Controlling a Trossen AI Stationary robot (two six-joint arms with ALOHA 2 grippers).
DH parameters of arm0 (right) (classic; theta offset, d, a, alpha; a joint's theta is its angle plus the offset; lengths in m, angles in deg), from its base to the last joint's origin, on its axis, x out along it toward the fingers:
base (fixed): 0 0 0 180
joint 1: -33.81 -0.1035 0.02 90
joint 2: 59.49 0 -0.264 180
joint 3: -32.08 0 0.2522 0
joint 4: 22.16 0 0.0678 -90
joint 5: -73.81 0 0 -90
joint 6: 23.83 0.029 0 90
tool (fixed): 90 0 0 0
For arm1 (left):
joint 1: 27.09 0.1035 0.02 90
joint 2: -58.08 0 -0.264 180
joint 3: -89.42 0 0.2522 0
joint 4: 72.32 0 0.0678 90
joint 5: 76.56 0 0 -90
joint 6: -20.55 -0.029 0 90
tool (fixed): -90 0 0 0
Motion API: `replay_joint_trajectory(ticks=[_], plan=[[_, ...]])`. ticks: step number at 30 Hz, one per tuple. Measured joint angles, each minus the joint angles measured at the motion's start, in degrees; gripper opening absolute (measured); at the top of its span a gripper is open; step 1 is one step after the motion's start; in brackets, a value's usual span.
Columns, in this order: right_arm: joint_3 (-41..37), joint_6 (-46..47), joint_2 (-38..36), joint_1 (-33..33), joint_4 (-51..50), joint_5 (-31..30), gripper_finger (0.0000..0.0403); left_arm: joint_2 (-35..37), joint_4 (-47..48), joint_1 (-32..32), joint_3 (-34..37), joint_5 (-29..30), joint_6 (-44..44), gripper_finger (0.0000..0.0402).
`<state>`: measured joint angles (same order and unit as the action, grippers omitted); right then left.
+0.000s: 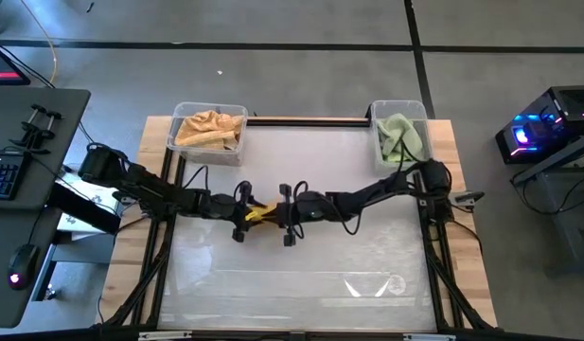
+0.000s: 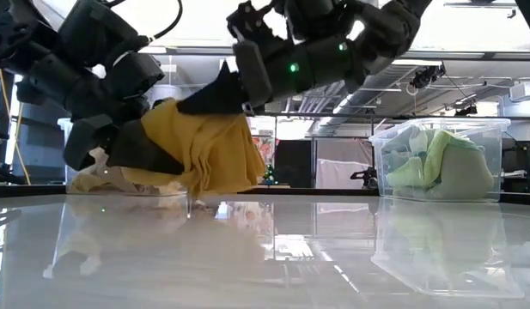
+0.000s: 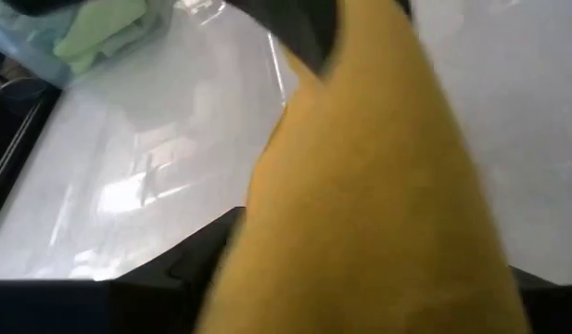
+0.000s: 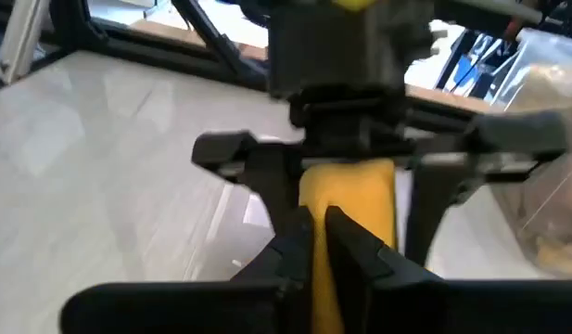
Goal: Sort towels by color in basket
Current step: Put the dark yellow microfiber cloth into the left transparent bin
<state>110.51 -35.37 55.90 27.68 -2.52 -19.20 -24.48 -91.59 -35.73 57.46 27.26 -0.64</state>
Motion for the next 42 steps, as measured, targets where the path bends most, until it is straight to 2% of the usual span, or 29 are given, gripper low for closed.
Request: replay_joint_trajectory(ticks=[5, 10, 12, 14, 18, 21, 23, 24, 25, 27, 30, 32, 34, 36, 38, 42], plan=[[0.04, 1.4, -0.69, 0.02, -0.13, -0.05, 0.0038, 0.0, -0.39, 0.0, 0.0, -0.19, -0.01, 0.0174], [0.04, 3.76, -2.51, 0.46, -7.33, -0.39, 0.0062, 0.39, -0.45, -0.03, 0.0, -0.16, 0.03, 0.0076], [0.09, 4.53, -5.11, 0.46, -12.84, -2.41, 0.0068, 1.82, 0.47, -0.07, -0.02, 1.07, 1.12, 0.0029], [0.13, 6.77, -7.95, 0.04, -18.79, -7.5, 0.007, 3.87, 1.52, -0.11, -0.06, 4.78, 2.61, 0.0012], [0.15, 10.85, -13.38, -2.32, -31.34, -22.56, 0.007, 11.4, 10.02, -0.96, -1.72, 21.05, 1.07, 0.0021], [0.15, 14.39, -15.82, -4.84, -39.1, -33.06, 0.007, 18.22, 18.69, -0.79, -6.01, 38.22, -2.9, 0.001], [0.15, 16.2, -16.32, -6.36, -42.29, -38.08, 0.0071, 21.94, 22.69, 1.02, -9.97, 52.93, -4.56, 0.0005], [0.15, 17.22, -16.34, -7.08, -43.66, -39.86, 0.0071, 23.82, 24.46, 2.71, -12.31, 57.87, -7.11, 0.0005], [0.15, 18.1, -16.34, -7.78, -44.74, -41.18, 0.0071, 25.42, 25.79, 4.59, -14.78, 59.6, -9.92, 0.0005], [0.13, 19.39, -16.14, -8.86, -45.61, -42.42, 0.0071, 28.09, 29.03, 9.48, -19.52, 58.26, -13.68, 0.0003], [0.13, 20.55, -15.79, -10.06, -46.42, -43.58, 0.0071, 29.36, 38.92, 18.52, -27.54, 51.76, -13.77, 0.0002], [0.13, 21.04, -15.64, -10.57, -46.35, -43.73, 0.0071, 28.81, 49.17, 25.48, -32.45, 45.92, -9.91, 0.0002], [0.13, 21.02, -15.62, -10.98, -46.55, -43.95, 0.0071, 27.31, 58.53, 32.65, -36.28, 37.32, -3.45, 0.0001], [0.13, 20.79, -15.62, -11.21, -46.76, -43.98, 0.0071, 25.28, 66.07, 39.39, -37.84, 28.84, 2.0, 0.0001], [0.13, 20.62, -15.62, -11.28, -47.14, -43.97, 0.0071, 22.62, 70.98, 44.79, -37.81, 23.1, 4.92, 0.0001], [0.13, 20.64, -15.62, -11.23, -47.56, -44.0, 0.0071, 15.97, 76.92, 51.19, -37.79, 16.31, 8.51, 0.0011]])
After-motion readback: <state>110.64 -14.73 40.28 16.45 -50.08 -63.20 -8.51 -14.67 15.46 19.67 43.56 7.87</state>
